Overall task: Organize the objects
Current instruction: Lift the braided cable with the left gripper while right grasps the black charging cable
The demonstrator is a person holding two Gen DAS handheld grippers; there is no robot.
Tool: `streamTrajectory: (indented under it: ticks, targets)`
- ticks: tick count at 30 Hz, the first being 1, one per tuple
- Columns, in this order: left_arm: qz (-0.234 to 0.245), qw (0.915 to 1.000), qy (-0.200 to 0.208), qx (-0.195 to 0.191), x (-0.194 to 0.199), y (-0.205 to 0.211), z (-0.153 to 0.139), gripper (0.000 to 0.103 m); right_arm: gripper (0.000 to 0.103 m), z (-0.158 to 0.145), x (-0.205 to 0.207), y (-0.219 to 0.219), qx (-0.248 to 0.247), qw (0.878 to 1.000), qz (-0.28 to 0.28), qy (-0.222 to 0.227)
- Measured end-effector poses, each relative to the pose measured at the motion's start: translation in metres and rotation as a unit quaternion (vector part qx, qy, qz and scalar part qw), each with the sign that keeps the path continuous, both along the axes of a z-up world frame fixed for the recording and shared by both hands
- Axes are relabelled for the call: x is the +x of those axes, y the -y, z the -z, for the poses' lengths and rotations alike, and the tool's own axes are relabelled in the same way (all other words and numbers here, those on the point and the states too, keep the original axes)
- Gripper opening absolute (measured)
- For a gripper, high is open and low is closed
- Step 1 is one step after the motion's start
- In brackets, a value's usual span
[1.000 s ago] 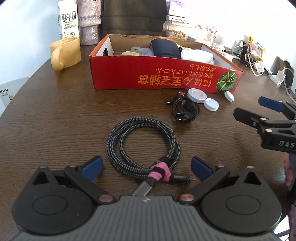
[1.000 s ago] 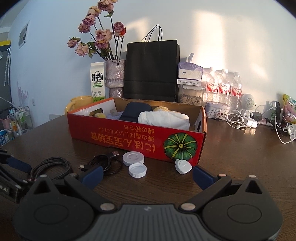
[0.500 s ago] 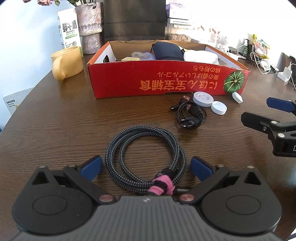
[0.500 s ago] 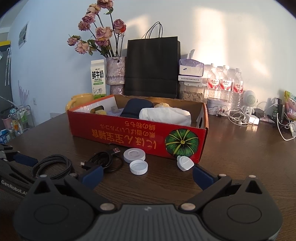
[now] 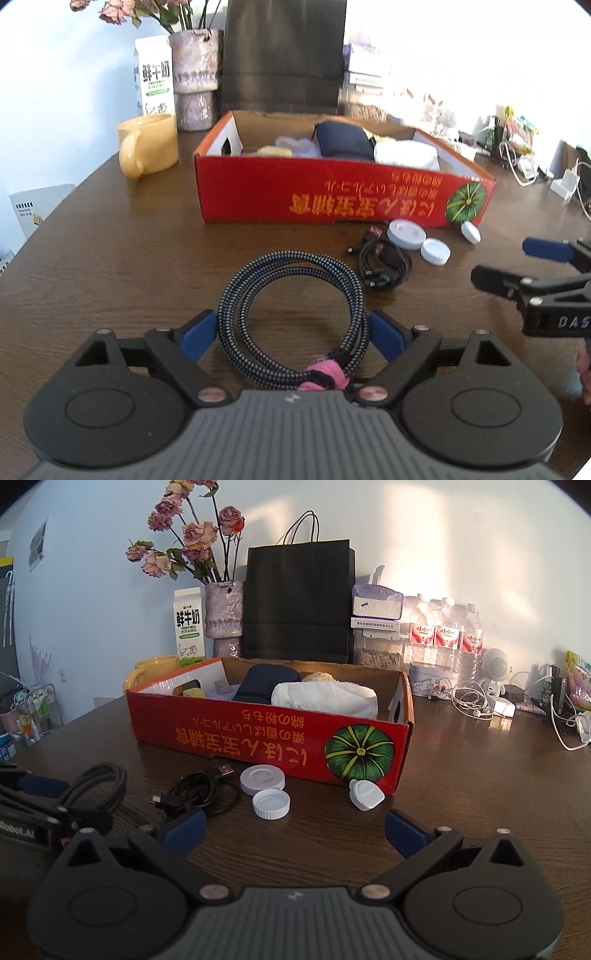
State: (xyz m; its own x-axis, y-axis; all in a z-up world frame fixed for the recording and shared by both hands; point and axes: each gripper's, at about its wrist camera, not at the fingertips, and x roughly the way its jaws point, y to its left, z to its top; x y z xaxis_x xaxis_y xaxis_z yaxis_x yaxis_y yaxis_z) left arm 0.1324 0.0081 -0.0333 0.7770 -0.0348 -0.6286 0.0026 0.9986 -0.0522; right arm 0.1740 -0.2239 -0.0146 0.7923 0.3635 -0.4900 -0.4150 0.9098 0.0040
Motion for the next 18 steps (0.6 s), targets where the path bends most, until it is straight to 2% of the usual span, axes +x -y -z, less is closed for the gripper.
streamTrajectory:
  ticks: [10, 18]
  targets:
    - [-0.006, 0.9996, 0.025, -0.014, -0.007, -0.014, -0.010, 0.089, 0.103, 0.002, 0.000, -0.010, -0.018, 1.000, -0.005, -0.006]
    - [-0.009, 0.9986, 0.047, -0.025, -0.011, -0.026, -0.018, 0.089, 0.101, 0.002, -0.006, -0.045, -0.034, 0.998, -0.054, -0.004]
